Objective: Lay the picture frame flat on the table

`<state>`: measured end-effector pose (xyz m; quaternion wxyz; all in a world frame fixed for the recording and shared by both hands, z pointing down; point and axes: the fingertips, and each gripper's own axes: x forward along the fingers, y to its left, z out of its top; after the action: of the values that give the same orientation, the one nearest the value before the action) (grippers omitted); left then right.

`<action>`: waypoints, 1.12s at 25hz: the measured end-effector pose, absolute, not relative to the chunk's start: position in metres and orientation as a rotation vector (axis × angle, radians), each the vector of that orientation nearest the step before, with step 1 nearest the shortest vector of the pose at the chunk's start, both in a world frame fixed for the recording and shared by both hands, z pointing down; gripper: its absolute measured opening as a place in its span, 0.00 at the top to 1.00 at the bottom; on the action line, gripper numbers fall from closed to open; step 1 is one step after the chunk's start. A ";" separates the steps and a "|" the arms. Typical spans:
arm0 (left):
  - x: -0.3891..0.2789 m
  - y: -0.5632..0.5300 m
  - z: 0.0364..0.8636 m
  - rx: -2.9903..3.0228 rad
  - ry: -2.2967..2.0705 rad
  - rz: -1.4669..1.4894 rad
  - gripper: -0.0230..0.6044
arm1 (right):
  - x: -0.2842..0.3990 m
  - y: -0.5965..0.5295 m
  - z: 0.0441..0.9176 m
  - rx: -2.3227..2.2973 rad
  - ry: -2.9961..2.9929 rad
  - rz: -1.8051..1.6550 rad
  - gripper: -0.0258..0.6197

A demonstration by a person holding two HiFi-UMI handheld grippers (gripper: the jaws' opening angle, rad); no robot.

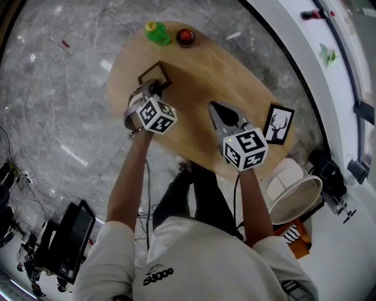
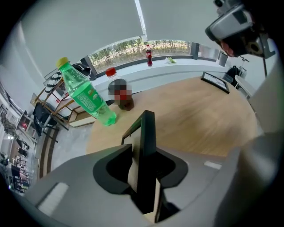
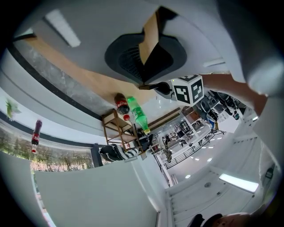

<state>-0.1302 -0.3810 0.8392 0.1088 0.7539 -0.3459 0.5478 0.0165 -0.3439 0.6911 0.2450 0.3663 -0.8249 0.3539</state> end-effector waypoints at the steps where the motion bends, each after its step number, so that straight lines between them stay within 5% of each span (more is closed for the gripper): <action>1: -0.128 -0.378 0.841 2.220 -1.002 1.619 0.78 | 0.017 -0.343 0.692 1.000 -2.249 0.969 0.96; 14: -0.101 -0.342 0.882 2.215 -0.861 1.682 0.57 | 0.029 -0.331 0.707 1.022 -2.193 1.004 0.96; 28: -0.097 -0.334 0.908 2.190 -0.873 1.698 0.53 | 0.035 -0.319 0.725 1.047 -2.148 1.034 0.96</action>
<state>-0.0966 -0.3337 0.9081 0.1178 0.7486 -0.2983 0.5804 0.0355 -0.3187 0.7247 0.2658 0.3878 -0.7952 0.3828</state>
